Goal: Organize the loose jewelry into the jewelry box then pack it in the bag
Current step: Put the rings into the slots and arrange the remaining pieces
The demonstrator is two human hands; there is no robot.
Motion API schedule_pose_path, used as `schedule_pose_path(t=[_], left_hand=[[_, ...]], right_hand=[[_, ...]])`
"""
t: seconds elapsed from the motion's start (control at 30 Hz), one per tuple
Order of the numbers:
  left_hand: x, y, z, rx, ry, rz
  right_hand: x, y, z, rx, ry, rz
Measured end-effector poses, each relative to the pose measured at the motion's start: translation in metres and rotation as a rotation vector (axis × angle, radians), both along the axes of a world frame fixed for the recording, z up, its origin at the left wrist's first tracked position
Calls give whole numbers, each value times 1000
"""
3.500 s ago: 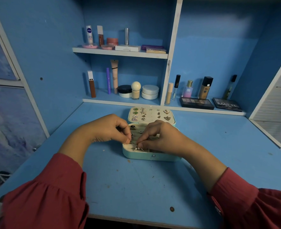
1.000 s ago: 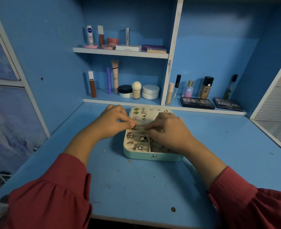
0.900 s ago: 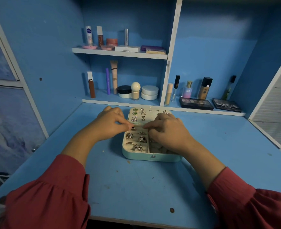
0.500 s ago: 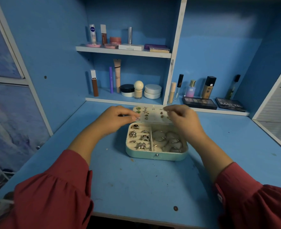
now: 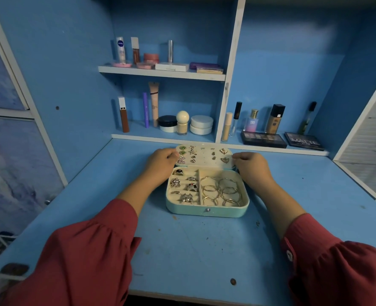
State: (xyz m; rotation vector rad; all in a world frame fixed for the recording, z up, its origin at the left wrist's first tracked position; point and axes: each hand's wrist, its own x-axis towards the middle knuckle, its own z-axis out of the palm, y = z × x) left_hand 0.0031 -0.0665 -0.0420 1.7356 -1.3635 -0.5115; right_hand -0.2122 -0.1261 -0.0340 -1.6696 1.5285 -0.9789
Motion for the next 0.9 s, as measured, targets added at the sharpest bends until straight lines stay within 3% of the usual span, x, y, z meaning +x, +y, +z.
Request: schedule_pose_path(t=[0.5,0.63,0.9], left_hand=[[5,-37,4,118,189,74],[2,-30,9,-5,388,86],[15,-26,8,-213,490,51]], right_hand=[[0,-1,-2,51,-116,-14],[0,-1,-3,53,-151,-10],[-4,1,2,67,-319,-7]])
